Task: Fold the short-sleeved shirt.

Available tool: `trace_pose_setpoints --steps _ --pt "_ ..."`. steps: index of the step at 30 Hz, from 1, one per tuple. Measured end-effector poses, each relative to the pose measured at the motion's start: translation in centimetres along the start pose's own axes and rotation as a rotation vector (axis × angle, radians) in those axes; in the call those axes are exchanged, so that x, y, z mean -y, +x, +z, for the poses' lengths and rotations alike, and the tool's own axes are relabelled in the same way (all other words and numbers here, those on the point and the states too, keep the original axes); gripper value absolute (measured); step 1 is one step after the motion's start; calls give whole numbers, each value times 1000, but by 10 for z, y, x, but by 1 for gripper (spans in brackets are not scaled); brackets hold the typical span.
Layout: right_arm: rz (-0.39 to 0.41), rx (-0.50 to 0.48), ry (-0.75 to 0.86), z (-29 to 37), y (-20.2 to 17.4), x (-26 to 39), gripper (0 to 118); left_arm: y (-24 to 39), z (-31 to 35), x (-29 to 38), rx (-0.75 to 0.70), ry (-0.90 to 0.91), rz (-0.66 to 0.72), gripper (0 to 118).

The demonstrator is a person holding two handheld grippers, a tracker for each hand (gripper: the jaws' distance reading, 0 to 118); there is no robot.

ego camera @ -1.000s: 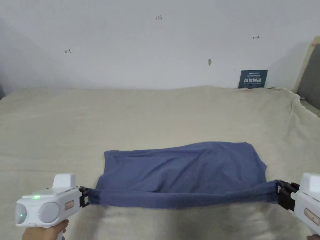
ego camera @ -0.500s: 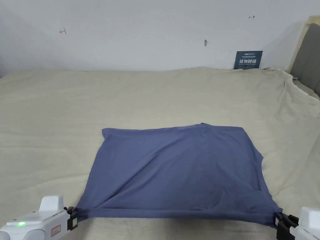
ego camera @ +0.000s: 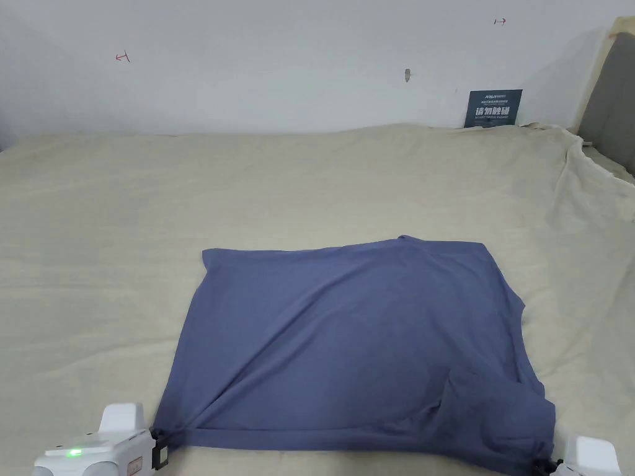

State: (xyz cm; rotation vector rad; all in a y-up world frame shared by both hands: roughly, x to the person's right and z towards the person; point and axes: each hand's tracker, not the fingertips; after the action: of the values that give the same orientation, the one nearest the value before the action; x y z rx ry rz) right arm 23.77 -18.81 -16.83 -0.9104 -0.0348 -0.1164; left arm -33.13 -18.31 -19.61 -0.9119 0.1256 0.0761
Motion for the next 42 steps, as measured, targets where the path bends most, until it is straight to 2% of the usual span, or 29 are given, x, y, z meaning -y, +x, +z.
trace_pose_setpoints --steps 1,2,3,4,5,6,7,8,11,16,24,25,26,27,28,29,30,31,32,40,42 --pt "-5 4 -4 1 -1 -2 2 0 1 -1 0 -7 14 6" --pt "-7 6 -8 3 -3 -4 6 0 3 -3 10 -15 31 14" --pt "-3 8 -13 9 -6 -8 16 -1 5 -6 19 -30 56 22" --pt "4 12 -13 15 -8 -11 34 -1 9 -10 22 -43 83 36" --pt "15 13 3 21 -10 -15 67 0 14 -15 23 -44 97 62" --pt "24 13 35 29 -11 -21 87 1 21 -19 24 -24 104 80" --pt "29 1 81 38 -13 -29 97 4 31 -24 36 21 107 93" --pt "26 -14 117 48 -14 -35 97 6 40 -29 42 58 103 101" --pt "11 -53 239 81 -21 -61 97 19 78 -50 20 217 65 102" --pt "47 -68 423 131 -45 -93 97 37 123 -75 5 415 12 101" --pt "108 -3 595 161 -75 -106 92 57 147 -84 -62 611 -35 93" --pt "112 -2 597 162 -78 -105 89 58 147 -83 -57 624 -44 87" --pt "122 1 605 163 -81 -104 83 59 148 -80 -50 637 -56 76" --pt "123 2 620 161 -79 -103 76 61 149 -78 -47 642 -66 64" --pt "125 7 633 161 -81 -101 65 61 148 -76 -44 646 -78 45" --pt "130 11 640 162 -83 -100 42 61 147 -75 -37 653 -87 19" --pt "142 19 648 161 -84 -99 18 60 148 -72 -12 664 -91 9" --pt "158 34 654 159 -84 -99 0 60 149 -69 -9 681 -76 5" --pt "157 44 661 160 -83 -97 0 60 150 -67 14 692 -62 0" --pt "140 17 638 155 -78 -98 0 54 139 -69 54 607 -15 0" --pt "138 13 636 155 -77 -98 0 49 132 -70 56 535 3 0"
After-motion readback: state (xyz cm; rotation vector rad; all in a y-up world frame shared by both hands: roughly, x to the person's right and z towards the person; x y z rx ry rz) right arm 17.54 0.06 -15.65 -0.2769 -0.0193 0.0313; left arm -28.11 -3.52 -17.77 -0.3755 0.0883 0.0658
